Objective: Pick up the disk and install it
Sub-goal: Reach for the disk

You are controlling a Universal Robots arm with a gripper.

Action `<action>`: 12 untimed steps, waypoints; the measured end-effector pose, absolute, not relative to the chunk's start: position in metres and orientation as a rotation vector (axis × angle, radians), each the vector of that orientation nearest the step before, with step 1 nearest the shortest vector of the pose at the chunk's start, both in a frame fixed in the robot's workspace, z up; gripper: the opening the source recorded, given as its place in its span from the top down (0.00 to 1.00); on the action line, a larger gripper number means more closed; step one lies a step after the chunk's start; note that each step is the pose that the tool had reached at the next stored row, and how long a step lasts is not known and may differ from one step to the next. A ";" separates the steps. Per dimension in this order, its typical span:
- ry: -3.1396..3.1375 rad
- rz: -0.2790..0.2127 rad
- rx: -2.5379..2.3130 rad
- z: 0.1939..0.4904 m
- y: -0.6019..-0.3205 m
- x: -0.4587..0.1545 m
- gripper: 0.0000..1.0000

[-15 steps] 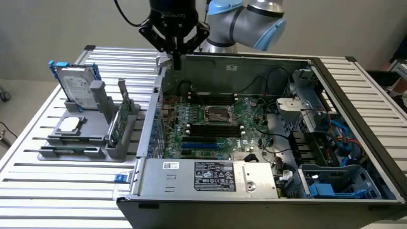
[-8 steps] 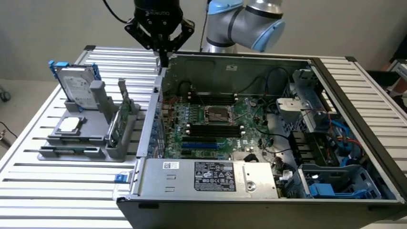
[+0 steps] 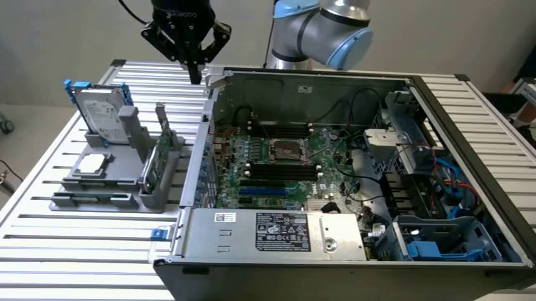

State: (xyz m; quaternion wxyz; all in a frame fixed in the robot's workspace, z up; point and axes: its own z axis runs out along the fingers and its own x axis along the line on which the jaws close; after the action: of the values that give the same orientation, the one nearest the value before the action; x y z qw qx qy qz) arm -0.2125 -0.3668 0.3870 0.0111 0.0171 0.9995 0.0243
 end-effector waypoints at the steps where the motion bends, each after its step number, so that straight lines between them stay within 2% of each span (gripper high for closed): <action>1: 3.118 0.076 0.053 0.386 -0.365 -0.217 0.89; 12: 3.118 0.070 0.053 0.377 -0.342 -0.267 0.89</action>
State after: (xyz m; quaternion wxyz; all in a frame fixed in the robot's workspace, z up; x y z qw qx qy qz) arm -0.2668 -0.3424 0.3766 0.0111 0.0171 0.9995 0.0225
